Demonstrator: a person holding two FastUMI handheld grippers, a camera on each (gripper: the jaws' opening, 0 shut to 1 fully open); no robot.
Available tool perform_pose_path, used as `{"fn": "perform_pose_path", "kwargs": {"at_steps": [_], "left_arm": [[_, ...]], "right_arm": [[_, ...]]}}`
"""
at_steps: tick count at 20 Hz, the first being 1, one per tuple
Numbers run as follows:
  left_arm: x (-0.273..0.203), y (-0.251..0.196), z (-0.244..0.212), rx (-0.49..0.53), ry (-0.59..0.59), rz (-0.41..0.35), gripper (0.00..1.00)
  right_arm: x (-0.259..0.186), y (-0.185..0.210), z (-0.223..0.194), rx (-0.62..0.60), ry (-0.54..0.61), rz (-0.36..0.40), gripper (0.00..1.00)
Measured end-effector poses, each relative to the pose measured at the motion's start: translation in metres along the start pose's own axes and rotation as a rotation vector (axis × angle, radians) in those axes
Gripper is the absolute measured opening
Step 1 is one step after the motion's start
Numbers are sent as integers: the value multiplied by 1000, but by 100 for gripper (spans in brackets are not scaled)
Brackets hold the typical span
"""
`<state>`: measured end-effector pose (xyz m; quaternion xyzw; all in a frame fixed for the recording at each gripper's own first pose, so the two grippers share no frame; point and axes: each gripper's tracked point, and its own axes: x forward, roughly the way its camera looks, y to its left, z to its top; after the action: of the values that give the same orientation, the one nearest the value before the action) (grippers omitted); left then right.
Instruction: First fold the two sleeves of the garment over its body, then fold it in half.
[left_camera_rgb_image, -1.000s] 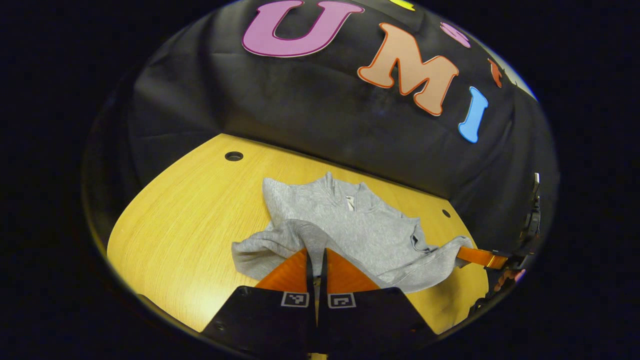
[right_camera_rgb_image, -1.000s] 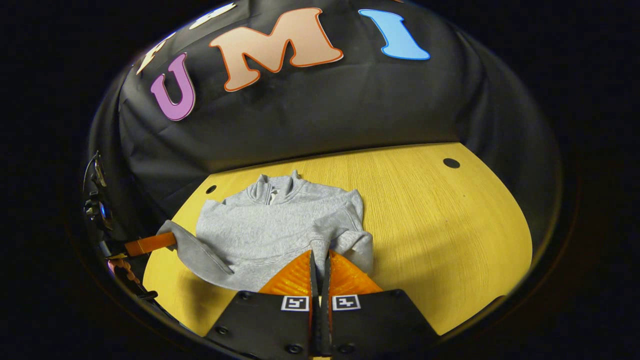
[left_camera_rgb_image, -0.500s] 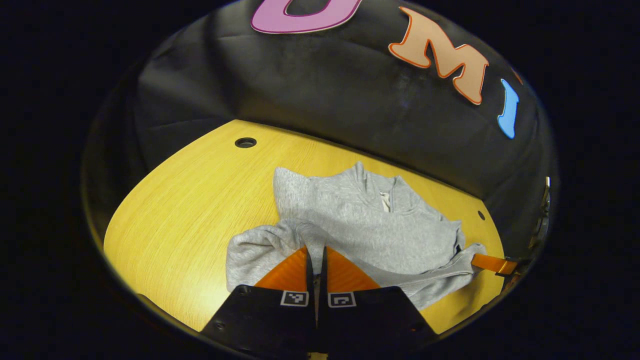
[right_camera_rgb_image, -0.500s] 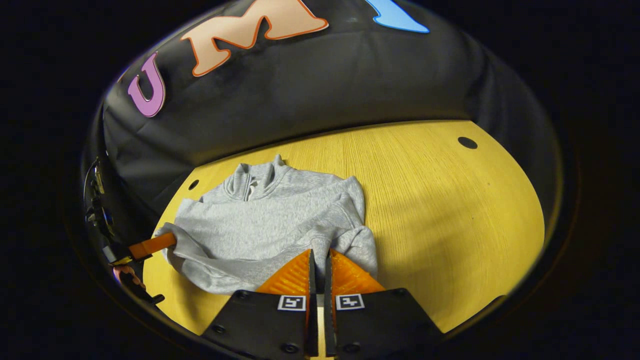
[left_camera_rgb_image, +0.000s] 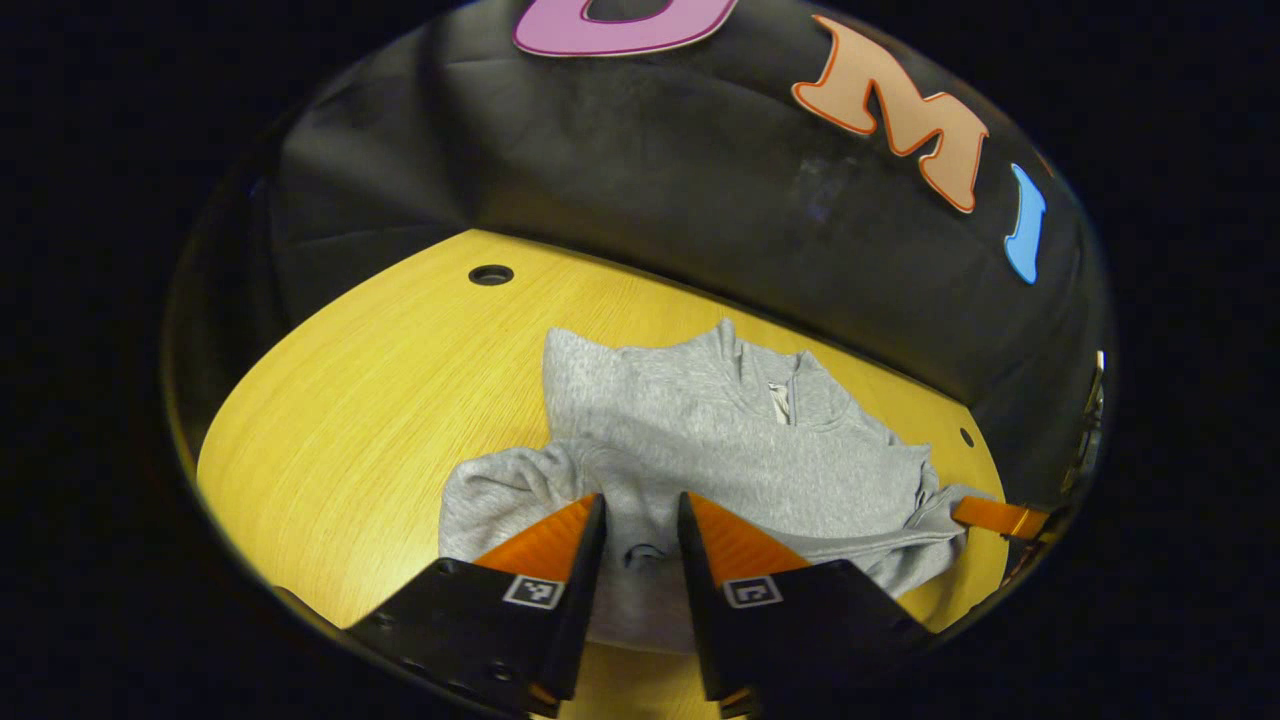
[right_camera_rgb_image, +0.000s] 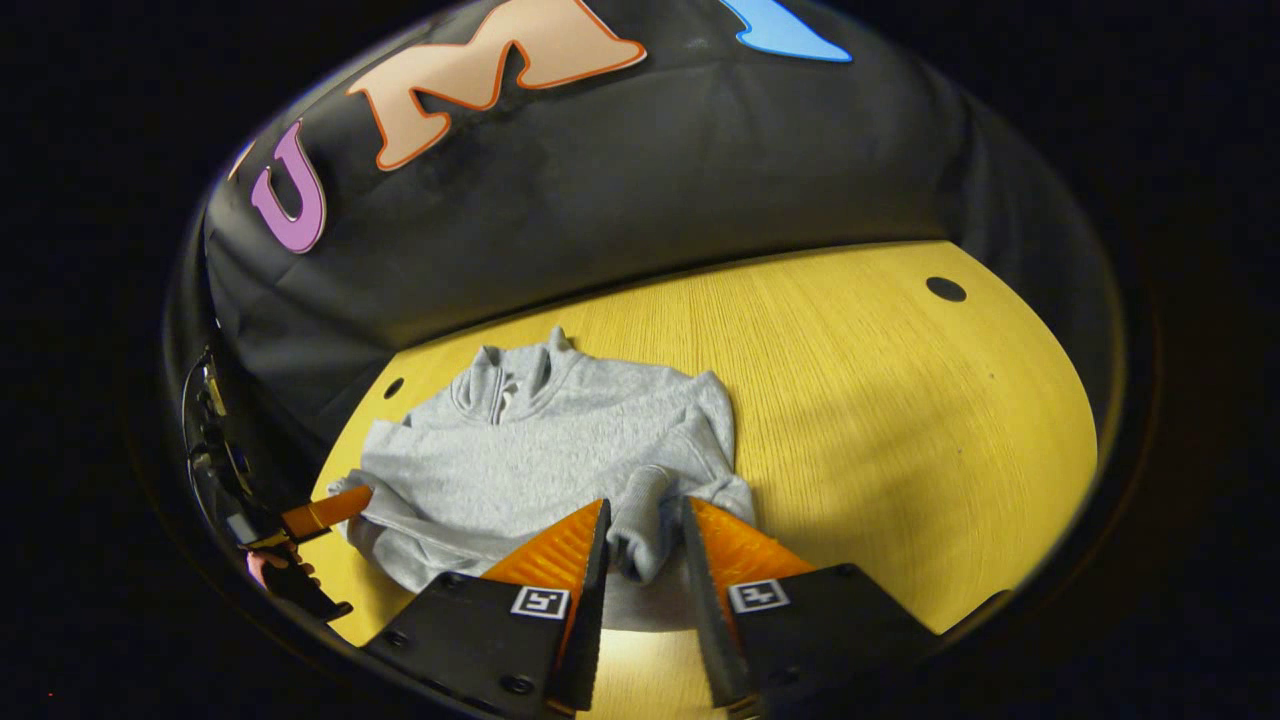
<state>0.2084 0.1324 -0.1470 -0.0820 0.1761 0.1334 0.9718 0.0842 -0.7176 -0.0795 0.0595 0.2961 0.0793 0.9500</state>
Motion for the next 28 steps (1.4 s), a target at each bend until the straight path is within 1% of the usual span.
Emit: {"fn": "perform_pose_path", "kwargs": {"at_steps": [1, 2, 3, 4, 5, 6, 7, 8, 9, 10, 11, 12, 14, 15, 16, 17, 18, 19, 21, 24, 25, 28], "left_arm": [[-1, 0, 7, 33, -22, 16, 55], [-4, 1, 16, 67, -52, 43, 67], [-6, 0, 30, 103, -91, 59, 72], [-9, -3, 40, 140, -121, 65, 79], [-13, -7, 51, 174, -144, 65, 80], [-19, -11, 62, 204, -170, 63, 83], [-25, -15, 72, 227, -193, 58, 84], [-32, -20, 80, 240, -213, 50, 87], [-39, -25, 88, 246, -227, 43, 90], [-47, -27, 93, 249, -246, 43, 96], [-56, -29, 98, 251, -262, 44, 96], [-66, -30, 100, 253, -274, 45, 96], [-89, -36, 98, 247, -276, 20, 95], [-100, -37, 99, 242, -283, 10, 95], [-112, -37, 100, 240, -292, 5, 95], [-125, -35, 101, 238, -302, 8, 95], [-138, -34, 103, 237, -313, 8, 95], [-149, -32, 103, 233, -320, 10, 95], [-172, -28, 100, 220, -335, 10, 95], [-196, -20, 92, 208, -339, 7, 95], [-202, -17, 91, 208, -340, 8, 95], [-214, -6, 76, 198, -311, 16, 93]], "right_arm": [[-3, 2, 8, 10, -17, 10, 48], [-2, 3, 13, 16, -28, 18, 53], [-5, 3, 19, 16, -48, 18, 67], [-9, 3, 28, 6, -80, 15, 75], [-13, 3, 36, -10, -112, 9, 92], [-23, 5, 44, -19, -140, 12, 96], [-32, 8, 52, -23, -166, 16, 94], [-41, 10, 59, -25, -193, 17, 98], [-52, 12, 66, -29, -216, 19, 94], [-65, 15, 73, -36, -245, 20, 98], [-78, 18, 81, -47, -275, 19, 94], [-93, 21, 86, -63, -306, 20, 94], [-126, 28, 96, -93, -372, 19, 94], [-142, 32, 98, -108, -401, 20, 98], [-156, 34, 99, -126, -423, 16, 98], [-168, 36, 97, -147, -436, 6, 98], [-179, 38, 91, -164, -442, -2, 94], [-188, 43, 86, -182, -446, -3, 98], [-206, 53, 76, -219, -460, 3, 98], [-227, 63, 56, -263, -472, -11, 98], [-232, 70, 51, -260, -472, -6, 99], [-241, 86, 32, -246, -459, 42, 98]]}}
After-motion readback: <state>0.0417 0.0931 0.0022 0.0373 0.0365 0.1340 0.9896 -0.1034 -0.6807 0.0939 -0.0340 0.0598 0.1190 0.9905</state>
